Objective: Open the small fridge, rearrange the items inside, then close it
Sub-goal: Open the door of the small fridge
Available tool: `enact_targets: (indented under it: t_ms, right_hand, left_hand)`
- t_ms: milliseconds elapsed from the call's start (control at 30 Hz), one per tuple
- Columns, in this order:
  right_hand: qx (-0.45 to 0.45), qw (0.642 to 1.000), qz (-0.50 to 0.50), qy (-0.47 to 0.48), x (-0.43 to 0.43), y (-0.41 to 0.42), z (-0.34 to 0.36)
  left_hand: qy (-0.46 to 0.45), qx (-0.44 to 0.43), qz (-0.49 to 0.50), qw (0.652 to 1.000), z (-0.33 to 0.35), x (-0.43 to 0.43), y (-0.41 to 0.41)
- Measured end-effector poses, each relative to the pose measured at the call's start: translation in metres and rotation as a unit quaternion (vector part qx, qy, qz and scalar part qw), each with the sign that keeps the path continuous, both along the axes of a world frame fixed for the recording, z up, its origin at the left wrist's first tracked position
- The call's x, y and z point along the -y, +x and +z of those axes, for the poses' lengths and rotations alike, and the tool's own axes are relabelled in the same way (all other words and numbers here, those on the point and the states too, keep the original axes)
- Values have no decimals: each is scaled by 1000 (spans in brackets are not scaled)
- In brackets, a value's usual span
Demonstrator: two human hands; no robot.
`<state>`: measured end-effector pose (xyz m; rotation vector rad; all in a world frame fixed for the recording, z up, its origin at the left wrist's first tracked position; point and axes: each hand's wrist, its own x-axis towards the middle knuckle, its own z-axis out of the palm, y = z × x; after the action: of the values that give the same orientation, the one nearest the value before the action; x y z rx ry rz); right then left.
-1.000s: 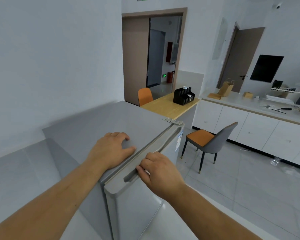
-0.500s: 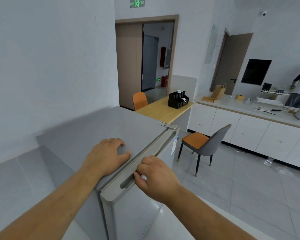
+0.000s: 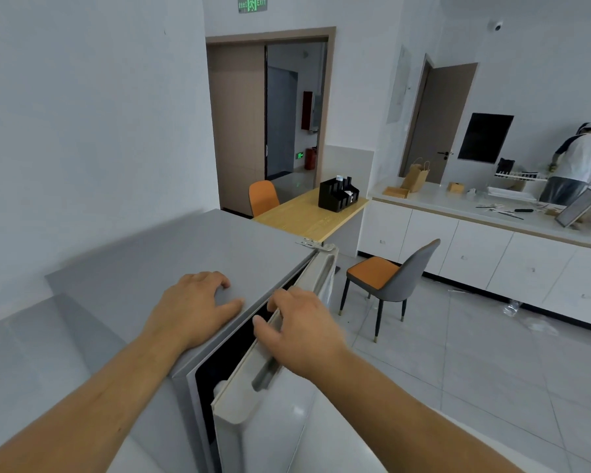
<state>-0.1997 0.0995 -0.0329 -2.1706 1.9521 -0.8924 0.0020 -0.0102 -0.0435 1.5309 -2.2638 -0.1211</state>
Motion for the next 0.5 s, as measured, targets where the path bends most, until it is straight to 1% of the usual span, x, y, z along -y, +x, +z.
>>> enact_targets:
  t_ms: [67, 167, 200, 267, 333, 500]
  right_hand:
    - [-45, 996, -44, 61, 7, 10, 7]
    - [-153, 976, -99, 120, 12, 20, 11]
    - [-162, 970, -111, 143, 13, 20, 11]
    - [-134, 963, -131, 193, 13, 16, 9]
    - [-102, 959, -143, 221, 9, 10, 6]
    - [-125, 960, -142, 204, -7, -7, 6]
  left_hand:
    - [-2, -1, -2, 1000, -1, 0, 0]
    - [3, -5, -1, 1000, -2, -1, 0]
    - [6, -7, 0, 1000, -2, -1, 0]
    - [7, -9, 0, 1000, -3, -2, 1]
    - [3, -8, 0, 1000, -4, -2, 1]
    - [-3, -6, 3, 1000, -4, -1, 2]
